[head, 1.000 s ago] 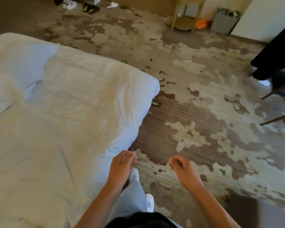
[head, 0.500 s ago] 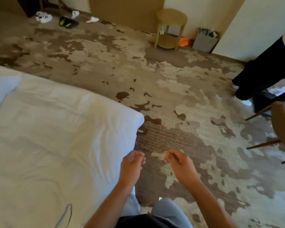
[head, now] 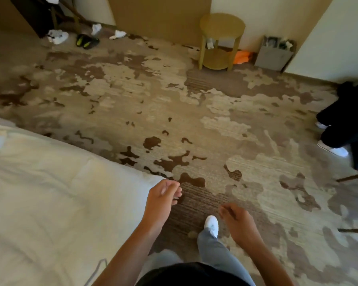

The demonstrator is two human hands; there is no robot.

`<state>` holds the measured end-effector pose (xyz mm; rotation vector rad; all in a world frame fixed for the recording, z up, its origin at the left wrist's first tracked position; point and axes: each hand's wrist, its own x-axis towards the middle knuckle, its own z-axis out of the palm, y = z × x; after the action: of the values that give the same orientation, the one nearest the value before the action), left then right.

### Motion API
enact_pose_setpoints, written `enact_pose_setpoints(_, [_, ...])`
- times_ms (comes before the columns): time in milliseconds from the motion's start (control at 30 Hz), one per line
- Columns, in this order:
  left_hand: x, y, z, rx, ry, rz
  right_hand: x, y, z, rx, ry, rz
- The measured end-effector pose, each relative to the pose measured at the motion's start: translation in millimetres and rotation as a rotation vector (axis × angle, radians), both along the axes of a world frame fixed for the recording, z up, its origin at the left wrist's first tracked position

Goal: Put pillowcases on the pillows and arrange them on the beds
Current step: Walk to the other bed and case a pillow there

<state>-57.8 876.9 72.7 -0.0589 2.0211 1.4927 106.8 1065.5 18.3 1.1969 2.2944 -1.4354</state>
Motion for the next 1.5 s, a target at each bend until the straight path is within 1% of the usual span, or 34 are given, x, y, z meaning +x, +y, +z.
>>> enact_pose_setpoints(167, [-66, 36, 5, -0.044, -0.045, 0.219, -147, 65, 24, -0.022, 0.089, 0.287])
enact_pose_setpoints(300, [-131, 51, -3, -0.050, -0.090, 0.396, -286, 87, 40, -0.024, 0.166, 0.486])
enact_pose_setpoints(367, [-170, 58, -10, -0.048, -0.106, 0.474, -355, 91, 43, -0.035, 0.194, 0.547])
enact_pose_setpoints(467, [-238, 71, -19, -0.015, -0.111, 0.544, -446, 95, 44, -0.047, 0.194, 0.588])
enact_pose_setpoints(600, [-347, 89, -20, 0.007, -0.105, 0.549, -544, 114, 45, -0.046, 0.130, 0.609])
enact_pose_setpoints(800, [-525, 115, 7, 0.063, -0.064, 0.554, -676, 151, 44, -0.012, 0.058, 0.614])
enact_pose_setpoints(967, [-665, 106, 24, 0.114, 0.004, 0.616, -805, 160, 28, 0.021, 0.039, 0.669])
enact_pose_setpoints(1100, [-769, 78, 21, 0.097, 0.030, 0.741, -936, 136, 9, -0.013, 0.035, 0.779])
enact_pose_setpoints(1200, [-837, 47, 19, 0.051, 0.024, 0.860, -1043, 96, 7, -0.079, 0.027, 0.900])
enact_pose_setpoints(1367, [-923, -12, 13, -0.003, -0.015, 1.129, -1212, -11, 25, -0.168, 0.039, 1.167])
enact_pose_setpoints(1500, [-982, -63, 1, -0.025, -0.025, 1.293, -1327, -108, 42, -0.209, 0.146, 1.334])
